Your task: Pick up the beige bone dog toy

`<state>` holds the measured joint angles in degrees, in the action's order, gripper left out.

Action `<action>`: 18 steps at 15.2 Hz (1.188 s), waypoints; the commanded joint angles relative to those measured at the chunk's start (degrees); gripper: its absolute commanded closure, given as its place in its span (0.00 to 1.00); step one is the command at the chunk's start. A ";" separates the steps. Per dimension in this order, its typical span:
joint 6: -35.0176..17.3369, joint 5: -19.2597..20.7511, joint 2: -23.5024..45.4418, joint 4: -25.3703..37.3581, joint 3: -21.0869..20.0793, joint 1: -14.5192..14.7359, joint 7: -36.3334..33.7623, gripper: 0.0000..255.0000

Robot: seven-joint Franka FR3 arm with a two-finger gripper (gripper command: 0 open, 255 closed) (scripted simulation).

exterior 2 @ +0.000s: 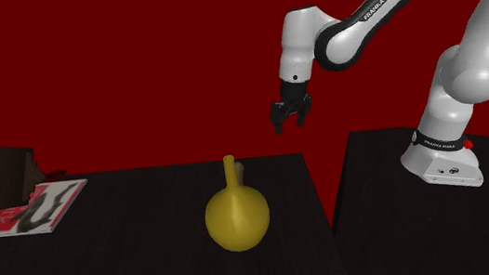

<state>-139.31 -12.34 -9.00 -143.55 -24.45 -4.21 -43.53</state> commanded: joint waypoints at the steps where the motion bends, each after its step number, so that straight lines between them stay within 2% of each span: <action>1: -3.33 2.20 4.77 1.98 -1.54 -0.45 -5.72 0.00; 5: -9.20 9.65 15.32 6.91 -1.90 -0.26 -17.50 0.00; 10: -13.81 18.26 27.68 15.03 2.64 4.22 -31.02 0.00; 14: -15.86 21.59 36.69 22.83 7.16 8.61 -38.91 0.00; 18: -16.78 22.43 45.39 31.69 10.95 12.22 -44.75 0.00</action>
<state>-155.58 9.94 34.63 -113.42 -14.42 7.06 -86.57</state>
